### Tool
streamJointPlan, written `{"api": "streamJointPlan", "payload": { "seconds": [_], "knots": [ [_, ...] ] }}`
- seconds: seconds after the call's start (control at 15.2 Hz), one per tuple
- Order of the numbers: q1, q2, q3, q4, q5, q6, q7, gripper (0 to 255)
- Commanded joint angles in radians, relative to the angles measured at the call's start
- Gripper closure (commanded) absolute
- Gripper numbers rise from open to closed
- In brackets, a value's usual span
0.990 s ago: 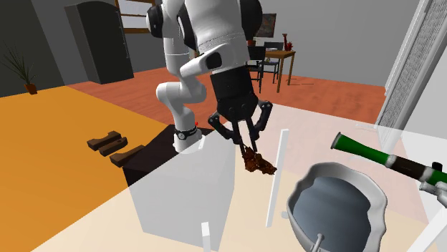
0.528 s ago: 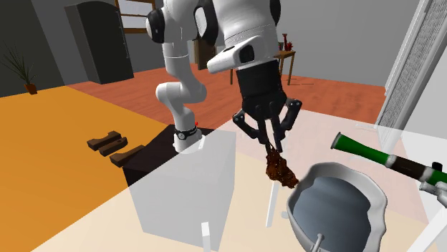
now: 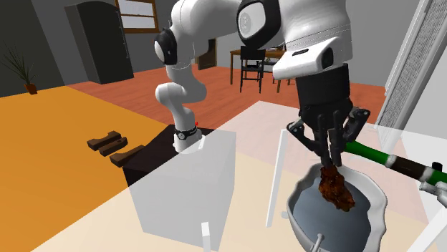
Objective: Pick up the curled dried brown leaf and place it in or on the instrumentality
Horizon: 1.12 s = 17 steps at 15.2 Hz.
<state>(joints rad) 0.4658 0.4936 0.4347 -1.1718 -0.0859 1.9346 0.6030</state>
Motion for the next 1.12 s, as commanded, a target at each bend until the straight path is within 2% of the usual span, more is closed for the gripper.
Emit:
{"api": "streamJointPlan", "payload": {
  "seconds": [0.0,0.73,1.06],
  "knots": [
    [0.087,0.130,-0.011,0.205,-0.057,-0.072,0.046,255],
    [0.051,0.091,-0.011,-0.012,-0.043,0.103,0.041,255],
    [0.047,0.090,-0.012,-0.040,-0.043,0.129,0.041,255]
  ]
}}
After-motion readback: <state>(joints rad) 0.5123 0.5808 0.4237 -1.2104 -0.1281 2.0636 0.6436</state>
